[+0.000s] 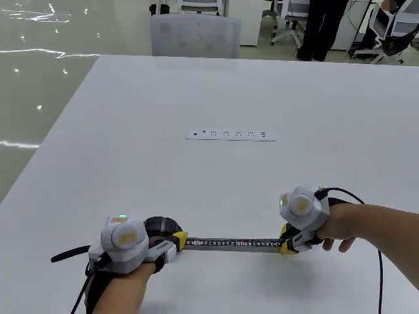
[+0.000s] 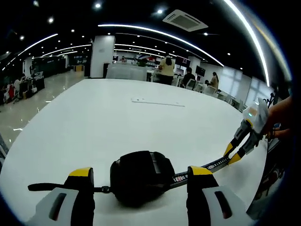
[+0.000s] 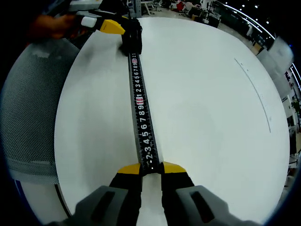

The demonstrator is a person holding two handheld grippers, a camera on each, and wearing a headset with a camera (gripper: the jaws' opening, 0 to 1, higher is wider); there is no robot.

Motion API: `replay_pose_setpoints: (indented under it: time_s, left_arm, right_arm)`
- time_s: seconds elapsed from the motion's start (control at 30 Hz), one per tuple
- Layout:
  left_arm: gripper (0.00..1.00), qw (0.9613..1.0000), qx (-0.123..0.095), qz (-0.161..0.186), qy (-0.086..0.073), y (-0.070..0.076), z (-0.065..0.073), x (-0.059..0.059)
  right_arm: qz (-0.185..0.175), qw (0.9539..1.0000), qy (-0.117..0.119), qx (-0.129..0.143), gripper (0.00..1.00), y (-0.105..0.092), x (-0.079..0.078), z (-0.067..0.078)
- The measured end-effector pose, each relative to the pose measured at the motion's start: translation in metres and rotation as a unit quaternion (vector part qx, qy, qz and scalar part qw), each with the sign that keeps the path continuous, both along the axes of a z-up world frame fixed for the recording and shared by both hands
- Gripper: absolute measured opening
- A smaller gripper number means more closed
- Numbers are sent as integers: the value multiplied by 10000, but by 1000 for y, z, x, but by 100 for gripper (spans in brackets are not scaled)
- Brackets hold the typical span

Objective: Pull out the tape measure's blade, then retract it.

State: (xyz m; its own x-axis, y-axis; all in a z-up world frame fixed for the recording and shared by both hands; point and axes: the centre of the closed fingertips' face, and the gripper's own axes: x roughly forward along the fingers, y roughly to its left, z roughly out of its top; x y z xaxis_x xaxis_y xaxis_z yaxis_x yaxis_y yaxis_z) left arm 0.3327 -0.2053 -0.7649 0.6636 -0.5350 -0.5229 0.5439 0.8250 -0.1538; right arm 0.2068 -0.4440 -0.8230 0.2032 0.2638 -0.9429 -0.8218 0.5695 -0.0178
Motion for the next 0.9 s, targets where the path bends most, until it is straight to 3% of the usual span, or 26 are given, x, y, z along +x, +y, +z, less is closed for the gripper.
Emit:
replay_pose_setpoints:
  time_s: [0.1,0.17,0.33,0.4,0.5,0.6,0.9]
  left_arm:
    - [77,9997,210,-55,-132,-4,-2,3]
    - [77,9997,220,-30,-123,-6,-3,4]
    - [74,9993,368,79,-36,-6,-11,6]
    - [72,9989,443,103,91,-5,-18,4]
    - [69,9989,423,142,118,-4,-20,5]
    - [62,9987,414,164,247,-5,-22,4]
    - [60,9980,518,118,342,-5,-22,4]
  right_arm:
    - [39,10000,6,-24,14,-1,1,-1]
    - [37,10000,19,-52,14,0,0,-1]
    - [119,9998,62,-132,14,0,1,-1]
    - [127,9998,79,-150,14,0,0,-1]
    - [115,9998,101,-148,14,0,0,-1]
    - [106,9998,112,-108,14,-1,0,-2]
    - [137,9996,226,-127,13,-1,1,-1]
